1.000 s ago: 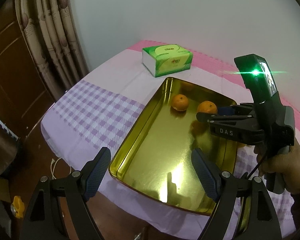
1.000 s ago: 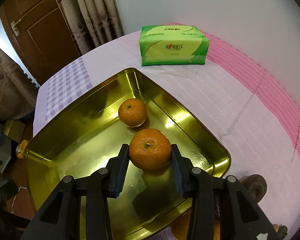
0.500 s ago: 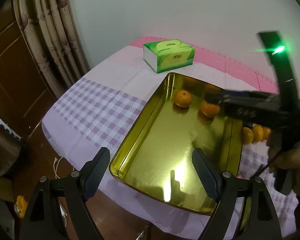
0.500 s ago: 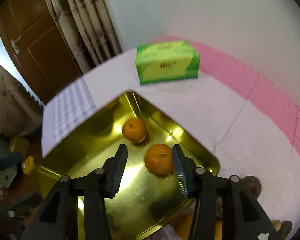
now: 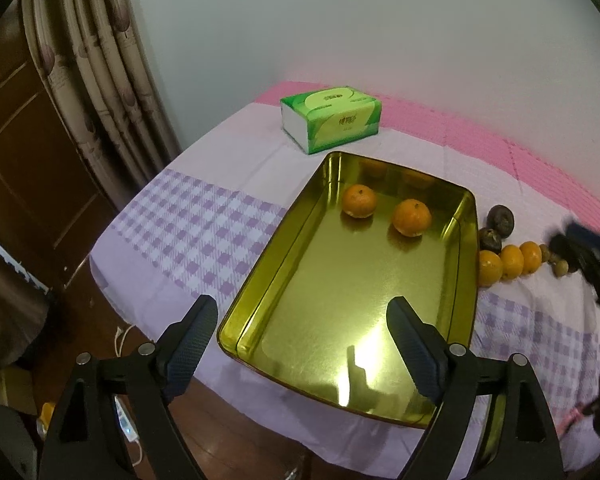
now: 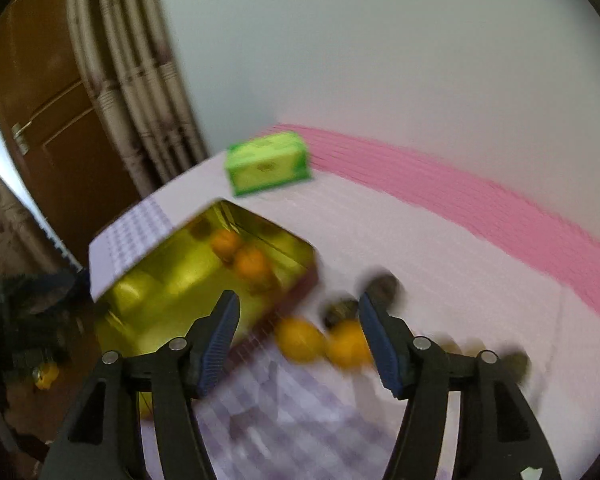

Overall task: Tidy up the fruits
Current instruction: 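Move the right gripper to the fruit row and grasp the yellow citrus fruit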

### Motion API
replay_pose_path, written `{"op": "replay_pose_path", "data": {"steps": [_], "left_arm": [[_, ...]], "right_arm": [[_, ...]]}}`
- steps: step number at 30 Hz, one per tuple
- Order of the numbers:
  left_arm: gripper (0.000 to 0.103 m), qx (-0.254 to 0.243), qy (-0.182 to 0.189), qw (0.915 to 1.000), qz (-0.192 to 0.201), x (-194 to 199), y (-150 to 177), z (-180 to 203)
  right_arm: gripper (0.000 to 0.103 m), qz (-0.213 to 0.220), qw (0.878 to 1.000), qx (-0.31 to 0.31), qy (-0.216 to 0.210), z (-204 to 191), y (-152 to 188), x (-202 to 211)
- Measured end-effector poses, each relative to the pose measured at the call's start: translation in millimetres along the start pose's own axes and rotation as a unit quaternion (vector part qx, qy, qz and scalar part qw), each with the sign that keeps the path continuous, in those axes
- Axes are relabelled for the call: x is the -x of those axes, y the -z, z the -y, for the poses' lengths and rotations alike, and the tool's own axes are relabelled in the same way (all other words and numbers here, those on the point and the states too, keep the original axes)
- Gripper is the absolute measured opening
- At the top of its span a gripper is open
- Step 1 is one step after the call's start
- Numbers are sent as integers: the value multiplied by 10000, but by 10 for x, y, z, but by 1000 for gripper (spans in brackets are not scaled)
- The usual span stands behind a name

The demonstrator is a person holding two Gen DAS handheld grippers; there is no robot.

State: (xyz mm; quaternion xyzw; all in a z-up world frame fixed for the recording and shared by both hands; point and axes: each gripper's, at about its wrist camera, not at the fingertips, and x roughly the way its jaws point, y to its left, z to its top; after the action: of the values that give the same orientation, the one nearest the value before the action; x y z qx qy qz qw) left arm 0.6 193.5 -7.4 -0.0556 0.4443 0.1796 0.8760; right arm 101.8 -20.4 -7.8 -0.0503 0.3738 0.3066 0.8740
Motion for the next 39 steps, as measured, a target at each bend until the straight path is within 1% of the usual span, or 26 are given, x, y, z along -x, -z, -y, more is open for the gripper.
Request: {"op": "replay_pose_path", "data": {"steps": [2,4,6,8,10,12,15,18,19,21,25,27,28,30,31,33,35,37,39], "left_arm": [[87,-41,-1,10000,30,19,6,27],[87,-90,24,9999,67,48,17,64],[87,-155,34,9998,115,74,26,103],[87,-243,25,9995,174,99,36,152],[87,-345,7,9992,221,111,53,200],[87,-432,-16,9988,247,115,66,243],[87,-507,-39,9983,271,109,73,272],[87,-523,-15,9984,217,78,74,277],[87,-519,-5,9985,181,63,75,272],[87,-501,20,9986,135,43,72,263],[87,-459,54,9989,115,26,64,237],[87,-454,80,9989,84,17,66,236],[87,-452,94,9989,62,9,66,235],[87,-450,140,9989,12,-8,66,237],[87,-451,158,9989,-1,-13,65,240],[87,-470,169,9987,-14,-22,62,247],[87,-488,165,9987,-40,-34,65,251],[87,-474,204,9986,-85,-50,66,249],[87,-463,225,9986,-123,-64,68,249]], "right_arm": [[60,-110,9994,-184,256,228,232,138],[57,-242,9985,-311,387,392,423,219],[53,-383,9976,-387,435,492,603,273],[51,-447,9975,-349,410,519,704,294],[51,-446,9981,-245,335,500,727,309],[51,-384,9990,-127,214,460,674,300],[51,-327,9993,124,-126,372,568,246],[51,-482,9961,693,-251,218,459,87],[51,-561,9935,947,-292,162,416,20],[50,-752,9857,1493,-233,66,326,-147],[50,-1122,9706,2118,-207,17,199,-409],[50,-1256,9652,2287,-162,35,137,-508],[50,-1264,9666,2215,-237,76,87,-527],[50,-1209,9746,1846,-395,212,-29,-556],[50,-1171,9793,1614,-360,304,-88,-580],[50,-1072,9850,1315,-315,418,-136,-587],[50,-991,9886,1092,-286,492,-138,-562],[51,-941,9901,998,-293,509,-94,-518],[50,-948,9872,1235,-331,405,-35,-484]]}}
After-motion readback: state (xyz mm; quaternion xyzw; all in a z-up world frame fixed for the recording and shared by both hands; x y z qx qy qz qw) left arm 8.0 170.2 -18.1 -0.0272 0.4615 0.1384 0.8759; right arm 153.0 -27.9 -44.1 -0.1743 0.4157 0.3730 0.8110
